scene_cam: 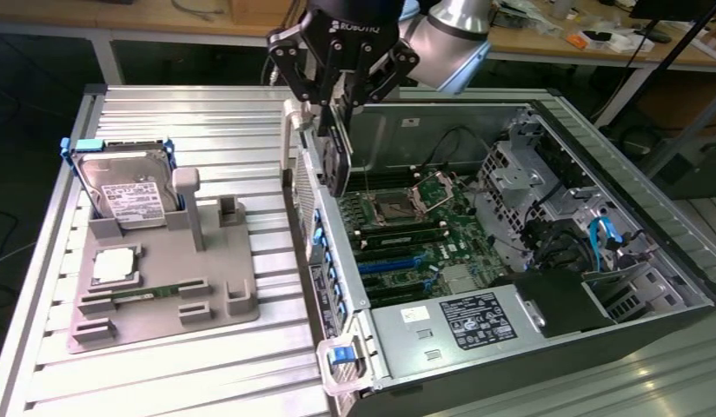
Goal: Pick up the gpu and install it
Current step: 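Pick up the gpu and move the gpu toward the slot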
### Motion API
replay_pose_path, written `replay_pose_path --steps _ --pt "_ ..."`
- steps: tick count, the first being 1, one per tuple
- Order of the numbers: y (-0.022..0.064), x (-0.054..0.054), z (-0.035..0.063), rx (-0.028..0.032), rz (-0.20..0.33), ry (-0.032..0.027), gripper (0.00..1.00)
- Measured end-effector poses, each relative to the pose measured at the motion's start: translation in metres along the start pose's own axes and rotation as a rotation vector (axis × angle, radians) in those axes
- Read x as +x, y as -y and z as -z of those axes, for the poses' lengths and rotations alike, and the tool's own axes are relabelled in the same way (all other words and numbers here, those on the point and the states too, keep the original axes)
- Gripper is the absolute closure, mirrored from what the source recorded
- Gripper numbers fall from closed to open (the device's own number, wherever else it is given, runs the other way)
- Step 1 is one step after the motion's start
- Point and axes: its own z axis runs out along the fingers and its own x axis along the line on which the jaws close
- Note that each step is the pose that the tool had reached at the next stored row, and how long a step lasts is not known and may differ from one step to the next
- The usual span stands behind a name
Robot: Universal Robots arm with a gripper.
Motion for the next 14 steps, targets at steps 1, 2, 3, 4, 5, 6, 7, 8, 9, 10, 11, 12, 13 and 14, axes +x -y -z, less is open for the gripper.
replay_pose_path --steps 1,2,3,4,5,6,7,8,9,10,11,12,13,14 --pt "0.0000 -0.002 0.0000 0.0001 0.000 -0.0008 0.73" --pt "0.0000 -0.003 0.0001 0.0001 0.000 -0.0014 0.73" --pt "0.0000 -0.005 0.0001 0.0000 0.000 -0.0020 0.73" --pt "0.0000 -0.006 0.0002 0.0001 -0.001 -0.0028 0.73" --pt "0.0000 -0.008 0.0002 0.0001 -0.001 -0.0038 0.73" --pt "0.0000 -0.010 0.0002 0.0001 -0.001 -0.0047 0.73" --pt "0.0000 -0.013 0.0003 0.0001 -0.001 -0.0058 0.73" --pt "0.0000 -0.014 0.0004 0.0001 -0.001 -0.0065 0.73" --pt "0.0000 -0.016 0.0003 0.0000 -0.002 -0.0070 0.73" --pt "0.0000 -0.016 0.0004 0.0001 -0.002 -0.0073 0.73" --pt "0.0001 -0.017 0.0004 0.0001 -0.002 -0.0074 0.73" --pt "0.0001 -0.017 0.0004 0.0000 -0.003 -0.0073 0.73" --pt "0.0000 -0.017 0.0004 0.0000 -0.004 -0.0073 0.73" --pt "0.0000 -0.018 0.0004 0.0000 -0.004 -0.0074 0.73"
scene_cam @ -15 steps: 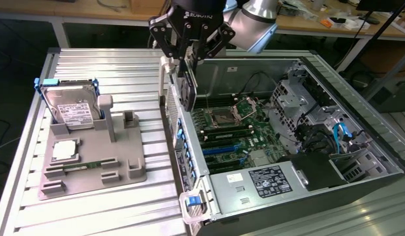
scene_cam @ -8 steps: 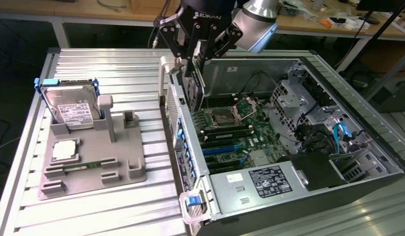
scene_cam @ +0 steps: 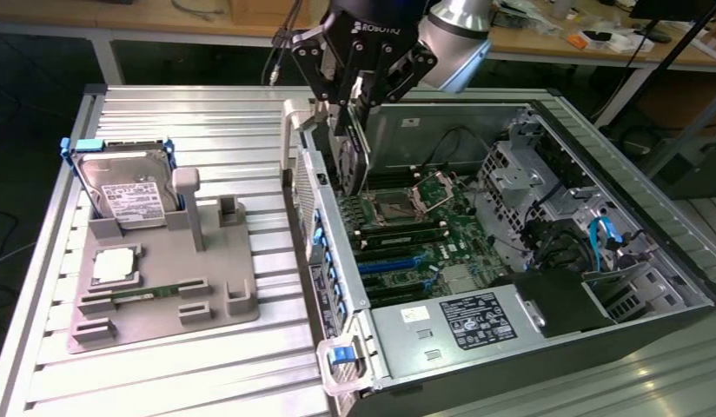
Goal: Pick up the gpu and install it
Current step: 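Pick up the gpu and move the gpu toward the slot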
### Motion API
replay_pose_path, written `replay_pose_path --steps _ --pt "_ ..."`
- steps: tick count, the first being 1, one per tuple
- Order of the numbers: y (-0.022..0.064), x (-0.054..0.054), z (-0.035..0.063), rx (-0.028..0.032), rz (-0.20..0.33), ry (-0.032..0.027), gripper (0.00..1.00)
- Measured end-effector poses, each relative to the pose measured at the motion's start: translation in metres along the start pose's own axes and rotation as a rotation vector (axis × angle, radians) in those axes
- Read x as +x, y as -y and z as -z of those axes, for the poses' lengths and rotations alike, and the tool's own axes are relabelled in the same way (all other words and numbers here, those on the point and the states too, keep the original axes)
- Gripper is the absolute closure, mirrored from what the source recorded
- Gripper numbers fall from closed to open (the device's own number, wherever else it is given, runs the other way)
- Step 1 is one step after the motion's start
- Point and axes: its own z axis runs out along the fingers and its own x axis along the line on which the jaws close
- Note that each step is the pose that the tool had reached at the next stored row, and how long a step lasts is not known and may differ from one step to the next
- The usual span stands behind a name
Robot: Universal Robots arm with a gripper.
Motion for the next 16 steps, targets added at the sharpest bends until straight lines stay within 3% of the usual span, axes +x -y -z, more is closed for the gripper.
replay_pose_path --steps 7,16 --pt "-0.0001 -0.006 0.0002 0.0003 -0.001 -0.0012 0.73" --pt "-0.0001 -0.026 0.0007 0.0040 -0.002 -0.0117 0.73"
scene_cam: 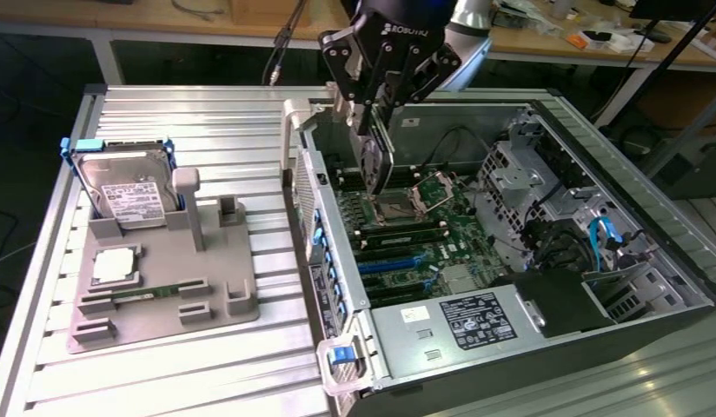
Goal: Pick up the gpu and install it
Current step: 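Pick up the gpu and move the gpu toward the slot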
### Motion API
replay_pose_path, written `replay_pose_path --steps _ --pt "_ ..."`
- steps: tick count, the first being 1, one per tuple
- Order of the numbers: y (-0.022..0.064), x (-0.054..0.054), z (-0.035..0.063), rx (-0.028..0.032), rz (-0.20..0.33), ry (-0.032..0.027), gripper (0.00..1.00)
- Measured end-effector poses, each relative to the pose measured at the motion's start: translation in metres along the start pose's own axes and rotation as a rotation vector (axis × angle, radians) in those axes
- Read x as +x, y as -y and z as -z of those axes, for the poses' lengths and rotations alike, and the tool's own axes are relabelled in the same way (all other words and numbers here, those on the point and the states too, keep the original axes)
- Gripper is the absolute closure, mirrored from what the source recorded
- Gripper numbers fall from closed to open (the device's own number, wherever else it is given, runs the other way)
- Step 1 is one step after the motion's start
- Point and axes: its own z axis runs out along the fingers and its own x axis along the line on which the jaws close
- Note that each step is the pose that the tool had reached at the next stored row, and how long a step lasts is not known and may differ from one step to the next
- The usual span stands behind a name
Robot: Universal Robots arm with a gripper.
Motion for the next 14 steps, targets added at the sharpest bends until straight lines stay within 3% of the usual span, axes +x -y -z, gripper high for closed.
replay_pose_path --steps 14 --pt "-0.0002 -0.040 0.0015 0.0054 -0.001 -0.0174 0.73"
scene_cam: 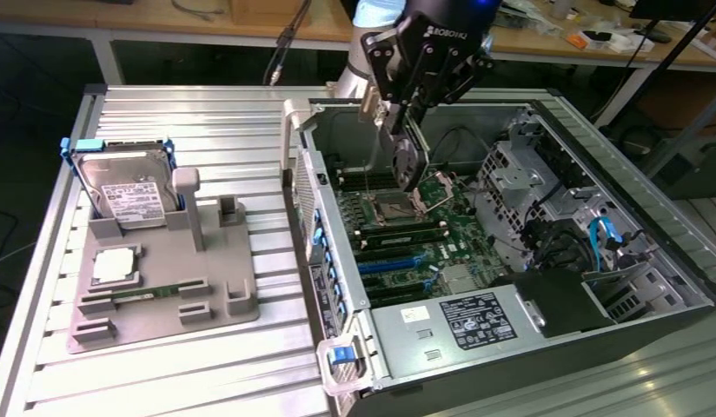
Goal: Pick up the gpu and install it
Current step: 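Pick up the gpu and move the gpu toward the slot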
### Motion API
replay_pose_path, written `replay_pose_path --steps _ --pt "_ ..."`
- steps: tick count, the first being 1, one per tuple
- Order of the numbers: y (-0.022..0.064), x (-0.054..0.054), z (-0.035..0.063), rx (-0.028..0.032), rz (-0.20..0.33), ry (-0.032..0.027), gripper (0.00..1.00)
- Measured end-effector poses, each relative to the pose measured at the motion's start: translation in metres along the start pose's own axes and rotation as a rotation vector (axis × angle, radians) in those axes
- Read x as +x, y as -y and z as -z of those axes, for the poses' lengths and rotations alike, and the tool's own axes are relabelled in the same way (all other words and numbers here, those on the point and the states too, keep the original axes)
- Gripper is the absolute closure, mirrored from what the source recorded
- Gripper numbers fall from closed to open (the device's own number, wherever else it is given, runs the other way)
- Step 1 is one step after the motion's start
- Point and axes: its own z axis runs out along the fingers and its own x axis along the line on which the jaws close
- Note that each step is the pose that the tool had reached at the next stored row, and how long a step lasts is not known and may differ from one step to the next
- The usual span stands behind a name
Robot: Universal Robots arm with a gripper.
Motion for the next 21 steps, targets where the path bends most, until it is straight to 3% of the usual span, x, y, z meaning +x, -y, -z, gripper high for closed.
replay_pose_path --steps 6,13,15,19,21 --pt "-0.0001 -0.013 0.0007 0.0019 0.000 -0.0054 0.73" --pt "-0.0001 -0.014 0.0008 0.0019 0.000 -0.0056 0.73" --pt "-0.0002 -0.014 0.0009 0.0021 0.000 0.0025 0.73" --pt "-0.0001 -0.014 0.0006 0.0018 0.001 0.0331 0.73" --pt "-0.0001 -0.015 0.0003 0.0015 0.001 0.0391 0.73"
